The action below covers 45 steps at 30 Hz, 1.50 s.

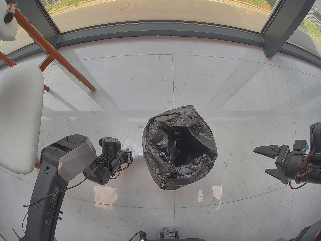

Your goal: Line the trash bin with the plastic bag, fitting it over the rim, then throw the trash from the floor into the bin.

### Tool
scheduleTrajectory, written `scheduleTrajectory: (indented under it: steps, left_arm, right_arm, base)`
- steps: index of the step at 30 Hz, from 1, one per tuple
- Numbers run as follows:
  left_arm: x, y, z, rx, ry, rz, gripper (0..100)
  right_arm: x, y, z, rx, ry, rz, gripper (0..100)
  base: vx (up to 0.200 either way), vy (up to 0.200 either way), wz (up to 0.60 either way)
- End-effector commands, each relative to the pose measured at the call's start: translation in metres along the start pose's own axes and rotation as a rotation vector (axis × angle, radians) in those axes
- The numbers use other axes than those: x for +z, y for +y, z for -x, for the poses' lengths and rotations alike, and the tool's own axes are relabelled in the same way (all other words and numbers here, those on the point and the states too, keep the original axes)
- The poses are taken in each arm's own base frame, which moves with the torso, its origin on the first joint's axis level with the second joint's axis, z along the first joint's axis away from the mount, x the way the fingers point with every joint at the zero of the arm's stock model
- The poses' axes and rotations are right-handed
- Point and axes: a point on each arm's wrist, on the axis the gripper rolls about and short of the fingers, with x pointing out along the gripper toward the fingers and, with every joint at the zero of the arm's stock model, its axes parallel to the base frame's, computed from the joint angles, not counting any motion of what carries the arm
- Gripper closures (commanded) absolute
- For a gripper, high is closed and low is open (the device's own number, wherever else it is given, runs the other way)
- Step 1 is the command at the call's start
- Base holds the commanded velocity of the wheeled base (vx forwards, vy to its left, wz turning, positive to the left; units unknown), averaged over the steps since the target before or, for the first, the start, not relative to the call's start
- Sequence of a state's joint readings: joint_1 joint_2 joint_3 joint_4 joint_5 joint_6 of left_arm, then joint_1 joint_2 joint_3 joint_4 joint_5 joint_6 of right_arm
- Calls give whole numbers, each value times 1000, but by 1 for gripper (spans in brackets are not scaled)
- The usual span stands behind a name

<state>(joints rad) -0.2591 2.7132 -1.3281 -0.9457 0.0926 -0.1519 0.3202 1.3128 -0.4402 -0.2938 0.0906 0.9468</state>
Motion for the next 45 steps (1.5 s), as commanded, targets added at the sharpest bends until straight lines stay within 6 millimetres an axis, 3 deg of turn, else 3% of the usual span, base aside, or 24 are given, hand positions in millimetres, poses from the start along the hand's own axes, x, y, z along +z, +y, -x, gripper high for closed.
scheduleTrajectory:
  steps: [1, 5, 7, 9, 14, 18, 19, 21, 22, 24, 27, 34, 38, 45]
  left_arm:
    - [41, -4, 24, -13, -90, 2, 100]
    - [78, -8, 54, -31, -188, -8, 100]
    - [101, -10, 80, -43, -232, -16, 100]
    - [113, -11, 93, -47, -256, -13, 100]
    - [158, -12, 162, -68, -356, -6, 100]
    - [174, -12, 198, -75, -390, -3, 100]
    - [175, -12, 200, -75, -392, -3, 100]
    - [181, -17, 224, -114, -399, -10, 100]
    - [181, -17, 224, -114, -399, -10, 100]
    - [177, -32, 247, -203, -365, -33, 100]
    - [166, -48, 266, -268, -331, -53, 100]
    - [158, -79, 272, -374, -316, -81, 100]
    - [151, -106, 258, -458, -334, -94, 100]
    - [160, -122, 247, -522, -374, -96, 100]
  right_arm:
    - [0, -1, 1, -1, -2, -3, 0]
    - [-2, -4, 1, -11, 2, -5, 0]
    - [-1, -7, 1, -21, -2, -9, 0]
    - [-1, -7, 1, -23, -2, -10, 0]
    - [-6, -12, 13, -8, -13, -3, 0]
    - [-11, -17, 21, 0, -18, -4, 0]
    - [-12, -17, 21, -2, -18, -4, 0]
    - [-16, -22, 25, -6, -16, -5, 0]
    - [-16, -22, 25, -6, -16, -5, 0]
    - [-19, -26, 26, -14, -11, -4, 0]
    - [-20, -28, 27, -16, -9, -1, 0]
    - [-21, -29, 28, -12, -10, -1, 0]
    - [-21, -28, 31, -3, -14, 0, 0]
    - [-21, -28, 33, 5, -21, -1, 0]
  base:
    - [0, 0, 0]
    - [0, 0, 0]
    - [0, 0, 0]
    - [0, 0, 0]
    - [0, 0, 0]
    - [0, 0, 0]
    - [0, 0, 0]
    - [0, 0, 0]
    - [0, 0, 0]
    - [0, 0, 0]
    - [0, 0, 0]
    - [0, 0, 0]
    - [0, 0, 0]
    - [0, 0, 0]
